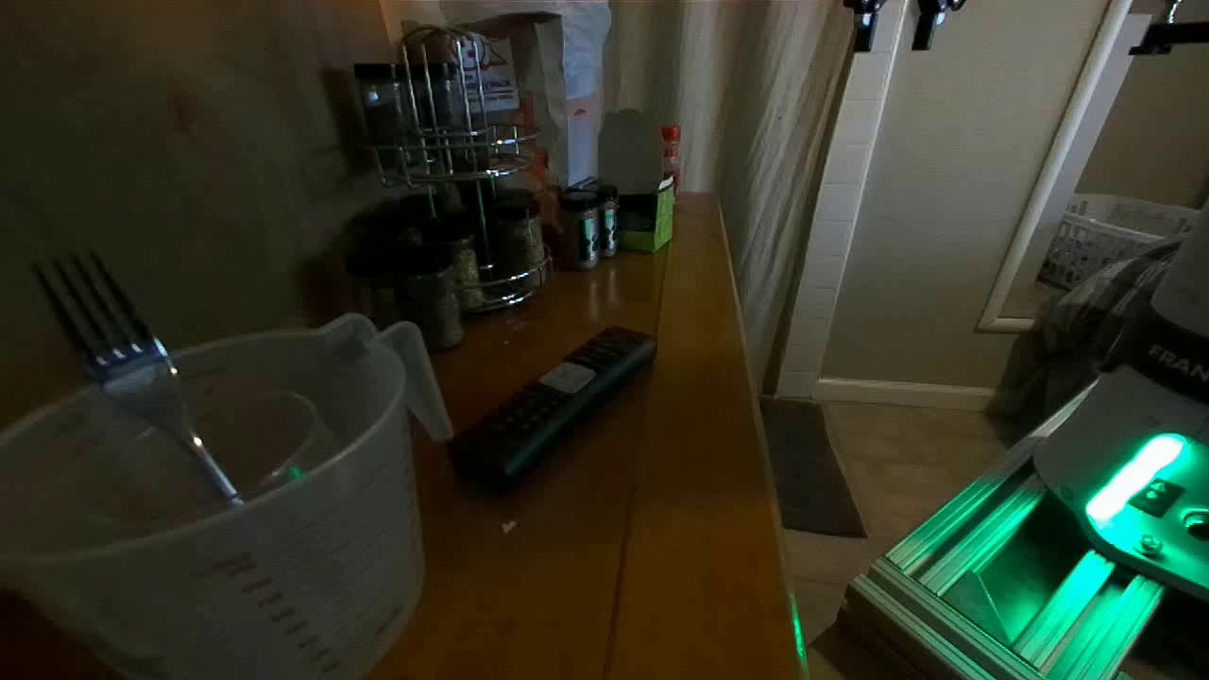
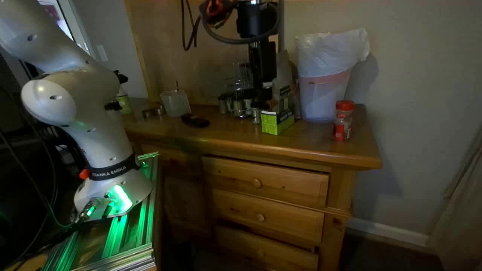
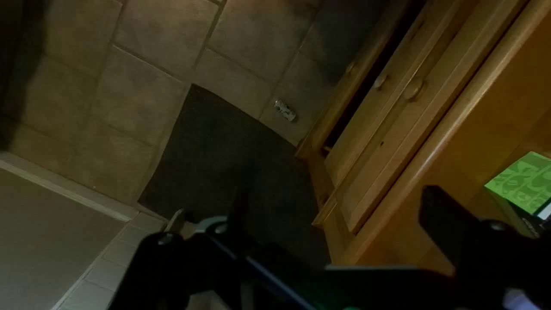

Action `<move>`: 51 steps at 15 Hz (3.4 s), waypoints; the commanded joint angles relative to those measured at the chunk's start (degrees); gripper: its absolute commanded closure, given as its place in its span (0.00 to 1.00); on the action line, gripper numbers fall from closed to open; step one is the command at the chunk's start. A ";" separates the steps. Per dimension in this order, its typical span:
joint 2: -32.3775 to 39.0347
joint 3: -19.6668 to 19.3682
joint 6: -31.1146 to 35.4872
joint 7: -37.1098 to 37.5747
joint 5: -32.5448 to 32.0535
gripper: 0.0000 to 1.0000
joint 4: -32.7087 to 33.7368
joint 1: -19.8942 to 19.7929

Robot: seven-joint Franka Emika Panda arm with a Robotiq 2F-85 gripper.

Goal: Pick up one container with a black lid and put it on the seasoning rack

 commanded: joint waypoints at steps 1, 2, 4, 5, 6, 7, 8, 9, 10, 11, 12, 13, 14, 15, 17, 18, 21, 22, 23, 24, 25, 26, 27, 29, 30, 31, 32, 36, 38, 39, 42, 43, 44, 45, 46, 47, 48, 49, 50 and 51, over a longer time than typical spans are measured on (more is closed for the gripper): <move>0.04 0.19 -0.11 -0.08 0.09 0.00 0.10 -0.23; 0.04 0.19 -0.11 -0.08 0.09 0.00 0.10 -0.23; 0.04 0.19 -0.11 -0.08 0.09 0.00 0.10 -0.23; 0.04 0.19 -0.11 -0.08 0.09 0.00 0.10 -0.23; 0.04 0.19 -0.11 -0.08 0.09 0.00 0.10 -0.23; 0.04 0.19 -0.11 -0.08 0.09 0.00 0.10 -0.23; 0.04 0.19 -0.11 -0.08 0.09 0.00 0.10 -0.23; 0.04 0.19 -0.11 -0.08 0.09 0.00 0.10 -0.23; 0.04 0.19 -0.11 -0.08 0.09 0.00 0.10 -0.23; 0.04 0.19 -0.11 -0.08 0.09 0.00 0.10 -0.23; 0.04 0.19 -0.11 -0.08 0.09 0.00 0.10 -0.23; 0.04 0.19 -0.11 -0.08 0.09 0.00 0.10 -0.23; 0.04 0.19 -0.11 -0.08 0.09 0.00 0.10 -0.23; 0.04 0.19 -0.11 -0.08 0.09 0.00 0.10 -0.23; 0.04 0.19 -0.11 -0.08 0.09 0.00 0.10 -0.23; 0.04 0.19 -0.11 -0.08 0.09 0.00 0.10 -0.23; 0.04 0.19 -0.11 -0.08 0.09 0.00 0.10 -0.23; 0.04 0.19 -0.11 -0.08 0.09 0.00 0.10 -0.23; 0.04 0.19 -0.11 -0.08 0.09 0.00 0.10 -0.23; 0.04 0.19 -0.11 -0.08 0.09 0.00 0.10 -0.23; 0.04 0.19 -0.11 -0.08 0.09 0.00 0.10 -0.23; 0.04 0.19 -0.11 -0.08 0.09 0.00 0.10 -0.23; -0.88 1.07 0.87 -0.21 0.39 0.00 -1.83 0.71; -2.76 2.39 1.59 -1.19 3.33 0.00 -5.47 3.05; -3.54 3.57 1.86 -1.15 4.17 0.00 -7.48 4.35; -4.48 5.02 1.83 -1.06 5.35 0.00 -9.72 6.00; -4.86 6.25 1.99 -1.23 6.57 0.00 -11.31 7.58; -5.88 11.31 3.04 -1.32 11.91 0.00 -15.36 14.36; -6.01 13.36 4.74 -0.86 14.18 0.00 -15.91 17.14; -5.89 14.13 4.67 -0.99 15.44 0.00 -15.83 18.48; -5.77 16.21 4.28 -1.24 18.65 0.00 -15.69 21.95; -5.51 16.70 3.82 -1.46 19.33 0.00 -15.48 22.75; -6.19 16.71 2.30 -3.54 18.67 0.00 -15.30 23.34; -4.52 17.00 3.26 -1.08 17.23 0.00 -14.49 22.08; -4.58 17.26 3.05 -1.48 17.27 0.00 -14.49 22.70; -4.63 17.36 2.98 -1.71 17.27 0.00 -14.49 22.96; -4.67 17.34 2.94 -2.01 17.27 0.00 -14.49 22.98; -4.68 17.31 2.94 -2.21 17.26 0.00 -14.49 22.98; -3.39 18.58 5.73 1.58 18.56 0.00 -14.38 23.11; -2.38 19.44 8.06 3.99 19.91 0.00 -14.24 23.62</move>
